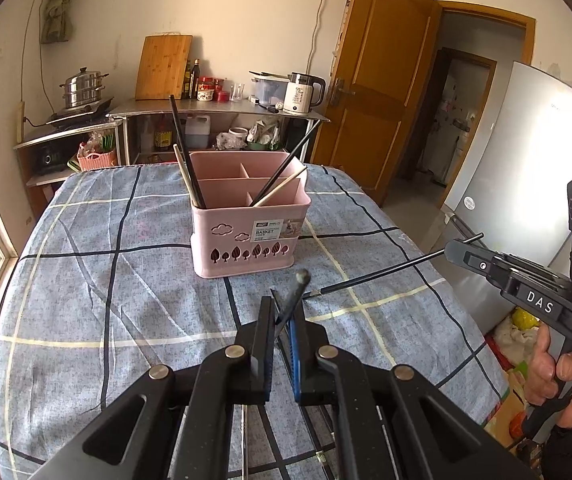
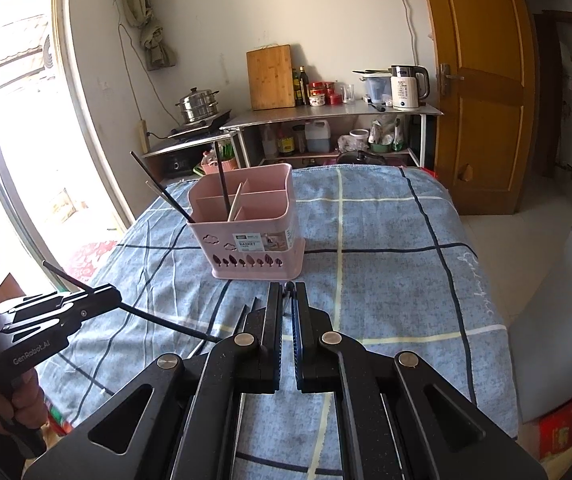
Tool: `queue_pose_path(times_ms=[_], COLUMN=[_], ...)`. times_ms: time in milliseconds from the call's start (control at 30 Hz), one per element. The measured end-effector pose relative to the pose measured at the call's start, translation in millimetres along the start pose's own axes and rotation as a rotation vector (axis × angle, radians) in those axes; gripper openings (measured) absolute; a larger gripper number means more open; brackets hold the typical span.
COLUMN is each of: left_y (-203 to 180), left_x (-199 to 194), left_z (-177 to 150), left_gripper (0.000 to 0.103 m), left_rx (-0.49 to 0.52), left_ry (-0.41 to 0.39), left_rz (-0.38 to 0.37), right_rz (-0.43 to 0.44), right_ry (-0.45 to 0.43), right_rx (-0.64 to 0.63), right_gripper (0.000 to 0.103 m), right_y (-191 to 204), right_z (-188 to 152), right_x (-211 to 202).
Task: Organize utensils
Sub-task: 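Lift the black chopsticks and carry both tools over the pink basket, then open the left tool into the basket while the right tool releases its chopstick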
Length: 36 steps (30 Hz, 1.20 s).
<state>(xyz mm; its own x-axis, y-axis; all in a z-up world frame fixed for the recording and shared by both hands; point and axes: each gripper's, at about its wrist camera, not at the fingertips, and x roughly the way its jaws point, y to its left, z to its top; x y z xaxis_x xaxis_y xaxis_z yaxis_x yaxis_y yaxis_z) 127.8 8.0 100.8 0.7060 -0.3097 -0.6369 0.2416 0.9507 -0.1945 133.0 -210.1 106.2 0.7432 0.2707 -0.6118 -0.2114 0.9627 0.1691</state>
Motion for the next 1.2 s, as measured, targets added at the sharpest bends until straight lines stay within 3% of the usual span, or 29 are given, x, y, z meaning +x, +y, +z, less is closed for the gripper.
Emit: queue_pose_path(times_ms=[733, 1200], left_y=[-2, 16], left_x=[-24, -27], left_z=[35, 82], left_gripper=[0.005, 0.005], left_rx=[0.038, 0.040], left_ry=[-0.091, -0.154], left_rz=[0.020, 0.059], right_rz=[0.051, 0.115], right_ry=[-0.113, -0.209], right_rx=[-0.047, -0.072], right_gripper=[0.004, 0.004], right_y=[18, 46], right_z=[29, 67], right_x=[-18, -15])
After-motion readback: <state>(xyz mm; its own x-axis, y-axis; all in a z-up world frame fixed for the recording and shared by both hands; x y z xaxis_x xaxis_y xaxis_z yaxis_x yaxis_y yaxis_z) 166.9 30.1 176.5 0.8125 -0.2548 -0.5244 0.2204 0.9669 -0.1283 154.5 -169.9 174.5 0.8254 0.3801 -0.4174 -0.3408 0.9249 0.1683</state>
